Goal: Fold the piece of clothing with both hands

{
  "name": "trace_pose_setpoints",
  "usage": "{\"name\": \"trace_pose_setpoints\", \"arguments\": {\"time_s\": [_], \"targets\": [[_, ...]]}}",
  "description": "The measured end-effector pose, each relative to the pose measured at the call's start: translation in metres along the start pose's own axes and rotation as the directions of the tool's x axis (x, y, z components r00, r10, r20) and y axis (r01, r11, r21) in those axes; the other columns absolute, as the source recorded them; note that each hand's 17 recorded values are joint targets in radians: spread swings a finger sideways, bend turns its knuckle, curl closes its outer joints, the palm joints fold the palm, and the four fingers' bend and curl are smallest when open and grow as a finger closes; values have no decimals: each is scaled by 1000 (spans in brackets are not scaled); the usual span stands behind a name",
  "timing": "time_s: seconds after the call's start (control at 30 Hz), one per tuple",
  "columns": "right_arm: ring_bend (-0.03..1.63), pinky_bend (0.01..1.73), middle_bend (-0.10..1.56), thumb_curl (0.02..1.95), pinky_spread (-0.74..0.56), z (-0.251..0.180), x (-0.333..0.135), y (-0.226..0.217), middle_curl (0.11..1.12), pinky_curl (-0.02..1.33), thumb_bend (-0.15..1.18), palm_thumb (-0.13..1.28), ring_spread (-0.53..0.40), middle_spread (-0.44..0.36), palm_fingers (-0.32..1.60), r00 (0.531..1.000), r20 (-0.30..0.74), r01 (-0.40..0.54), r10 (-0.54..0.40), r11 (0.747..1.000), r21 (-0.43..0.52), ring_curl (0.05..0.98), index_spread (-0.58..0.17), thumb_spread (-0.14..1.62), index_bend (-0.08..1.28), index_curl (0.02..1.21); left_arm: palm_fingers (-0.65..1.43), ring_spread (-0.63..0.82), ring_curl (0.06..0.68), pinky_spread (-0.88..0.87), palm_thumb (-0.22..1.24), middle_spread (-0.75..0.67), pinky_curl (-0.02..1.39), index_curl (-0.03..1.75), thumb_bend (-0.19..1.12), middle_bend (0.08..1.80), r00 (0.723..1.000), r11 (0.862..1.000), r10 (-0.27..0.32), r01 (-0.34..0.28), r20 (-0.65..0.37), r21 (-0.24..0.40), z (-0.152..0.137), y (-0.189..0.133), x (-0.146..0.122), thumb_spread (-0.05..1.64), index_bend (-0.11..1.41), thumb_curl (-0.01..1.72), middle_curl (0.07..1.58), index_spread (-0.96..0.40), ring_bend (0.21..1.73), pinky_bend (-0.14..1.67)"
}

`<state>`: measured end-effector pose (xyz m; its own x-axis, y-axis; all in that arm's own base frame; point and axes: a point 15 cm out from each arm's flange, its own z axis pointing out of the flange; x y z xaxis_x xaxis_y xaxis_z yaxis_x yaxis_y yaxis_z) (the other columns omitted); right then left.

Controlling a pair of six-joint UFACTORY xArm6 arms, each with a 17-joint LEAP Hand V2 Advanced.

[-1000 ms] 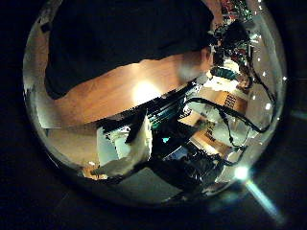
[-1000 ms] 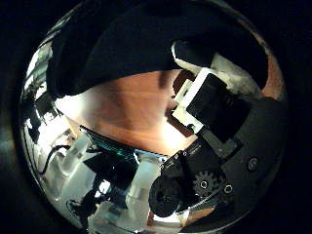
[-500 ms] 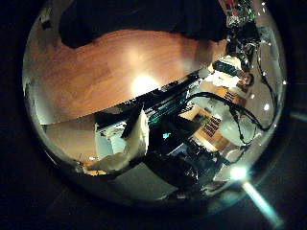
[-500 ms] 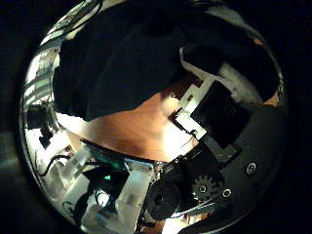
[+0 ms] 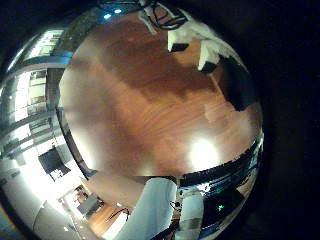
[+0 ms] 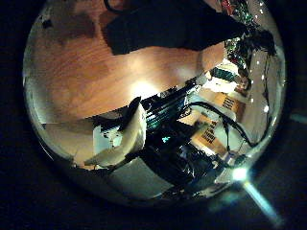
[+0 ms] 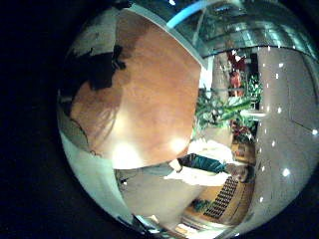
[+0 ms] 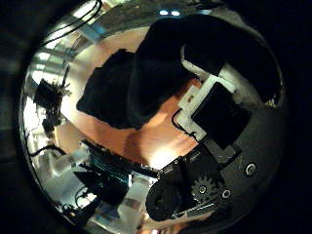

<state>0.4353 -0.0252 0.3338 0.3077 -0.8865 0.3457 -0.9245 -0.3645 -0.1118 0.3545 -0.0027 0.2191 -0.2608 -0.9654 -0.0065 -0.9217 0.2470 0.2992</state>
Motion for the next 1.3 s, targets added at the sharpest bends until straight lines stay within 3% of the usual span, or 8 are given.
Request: {"name": "trace_pose_setpoints", "arguments": {"time_s": [0.23,0.4,0.5,0.6,0.67,0.83,1.1,1.3], "targets": [[1386,1267,1182,659,-203,-8,-141,-56,968,909,-11,975,-220,-202,1010,961,42,271,-273,962,41,737,-357,1145,957,1027,210,167,224,205,347,176,356,407,-20,175,996,996,-85,85,-40,6,9,38,-38,1147,193,300,313,-61,698,416],[1361,1244,1146,625,-224,25,-207,-106,960,898,-30,902,-223,-206,1012,934,63,349,-350,937,27,724,-355,1161,923,1024,223,159,220,190,348,170,354,413,-19,177,994,994,-105,106,-42,22,10,56,-40,1152,193,301,313,-67,690,416],[1295,1162,1079,582,-317,35,-240,-131,901,825,-29,845,-243,-228,907,927,95,360,-362,932,37,674,-374,1186,743,971,233,152,219,187,349,165,353,416,-19,180,992,992,-118,120,-41,38,5,63,-41,1153,195,301,313,-71,690,412],[1318,1250,897,548,-434,39,-259,-136,833,795,-23,817,-295,-257,564,924,145,352,-353,935,38,662,-405,1204,377,888,238,148,218,176,356,162,351,421,-18,178,991,991,-126,128,-41,48,0,69,-39,1155,194,305,314,-73,692,406],[1284,1280,677,529,-422,30,-256,-139,756,777,-22,803,-320,-260,248,926,151,342,-346,938,56,632,-427,1214,207,792,243,147,216,175,357,161,353,425,-18,175,990,989,-130,133,-44,58,-4,72,-37,1155,198,306,312,-74,690,411],[1131,1277,403,495,-323,-15,-238,-132,595,732,-17,785,-315,-245,11,920,197,315,-338,939,138,527,-443,1230,142,599,255,137,214,173,362,150,350,430,-19,178,989,988,-133,137,-60,66,-10,70,-22,1154,196,307,313,-84,690,408],[1021,1150,334,487,-137,-77,-164,-88,491,656,-11,829,-255,-220,17,899,346,176,-269,944,278,429,-435,1185,158,454,273,123,211,157,370,133,348,437,-19,183,987,986,-156,159,-45,58,-25,64,5,1150,195,310,317,-92,689,403],[981,1049,361,488,-69,-90,-90,-59,461,602,-18,830,-254,-217,141,919,348,74,-185,948,309,385,-436,1151,196,415,292,98,210,142,374,124,347,442,-18,183,979,978,-199,200,-33,52,-46,68,19,1148,197,311,319,-98,692,403]]}}
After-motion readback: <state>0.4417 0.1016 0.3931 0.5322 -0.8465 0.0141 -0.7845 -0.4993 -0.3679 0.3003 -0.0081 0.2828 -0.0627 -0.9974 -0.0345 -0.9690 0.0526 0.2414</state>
